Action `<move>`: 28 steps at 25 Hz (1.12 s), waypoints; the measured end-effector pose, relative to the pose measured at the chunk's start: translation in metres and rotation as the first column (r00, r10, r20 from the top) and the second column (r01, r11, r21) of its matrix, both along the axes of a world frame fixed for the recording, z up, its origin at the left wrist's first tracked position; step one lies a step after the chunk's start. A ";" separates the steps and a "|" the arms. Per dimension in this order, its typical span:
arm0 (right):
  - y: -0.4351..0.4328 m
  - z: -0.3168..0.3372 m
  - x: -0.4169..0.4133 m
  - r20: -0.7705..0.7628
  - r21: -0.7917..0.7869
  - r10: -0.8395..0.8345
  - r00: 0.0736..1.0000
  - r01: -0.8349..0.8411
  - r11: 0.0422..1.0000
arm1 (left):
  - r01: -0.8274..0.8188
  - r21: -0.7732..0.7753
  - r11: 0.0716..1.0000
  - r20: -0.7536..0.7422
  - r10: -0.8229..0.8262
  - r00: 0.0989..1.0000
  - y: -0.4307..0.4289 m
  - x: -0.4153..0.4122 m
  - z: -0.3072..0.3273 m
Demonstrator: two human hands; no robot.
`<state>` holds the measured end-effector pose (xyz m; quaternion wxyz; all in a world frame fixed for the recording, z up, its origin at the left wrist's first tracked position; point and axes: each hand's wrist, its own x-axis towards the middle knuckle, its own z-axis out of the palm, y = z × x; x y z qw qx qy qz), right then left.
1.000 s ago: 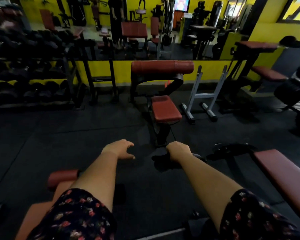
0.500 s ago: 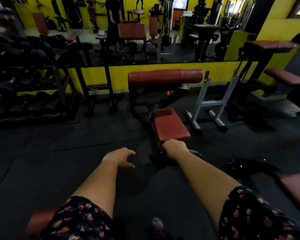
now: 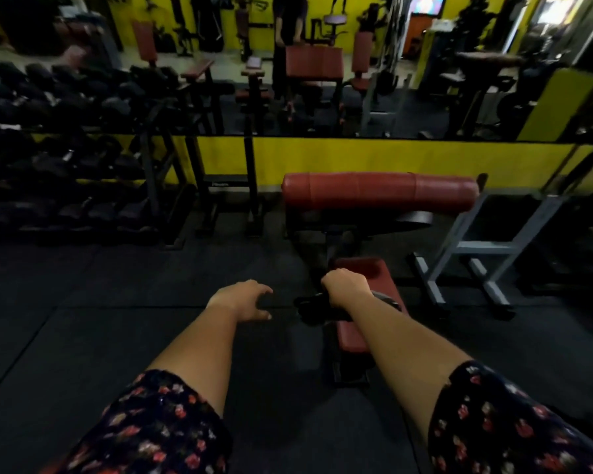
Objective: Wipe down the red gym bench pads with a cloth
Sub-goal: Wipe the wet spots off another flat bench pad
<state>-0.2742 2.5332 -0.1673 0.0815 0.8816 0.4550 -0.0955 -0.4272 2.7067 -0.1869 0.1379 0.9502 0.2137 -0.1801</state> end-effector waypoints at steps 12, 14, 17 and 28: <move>0.281 -0.015 0.106 0.004 -0.048 0.285 0.958 -0.285 0.957 | -0.341 -0.122 0.932 0.088 0.352 0.932 0.231 0.060 -0.024; 0.328 -0.015 0.115 -0.002 -0.048 0.329 0.944 -0.329 0.943 | -0.384 -0.129 0.914 0.072 0.395 0.916 0.267 0.064 -0.024; 0.403 -0.011 0.124 -0.012 -0.017 0.380 0.925 -0.380 0.925 | -0.464 -0.122 0.877 0.083 0.475 0.876 0.325 0.064 -0.024; 0.646 -0.015 0.094 -0.032 -0.069 0.686 0.727 -0.686 0.724 | -0.738 -0.063 0.672 0.066 0.740 0.669 0.490 0.009 -0.021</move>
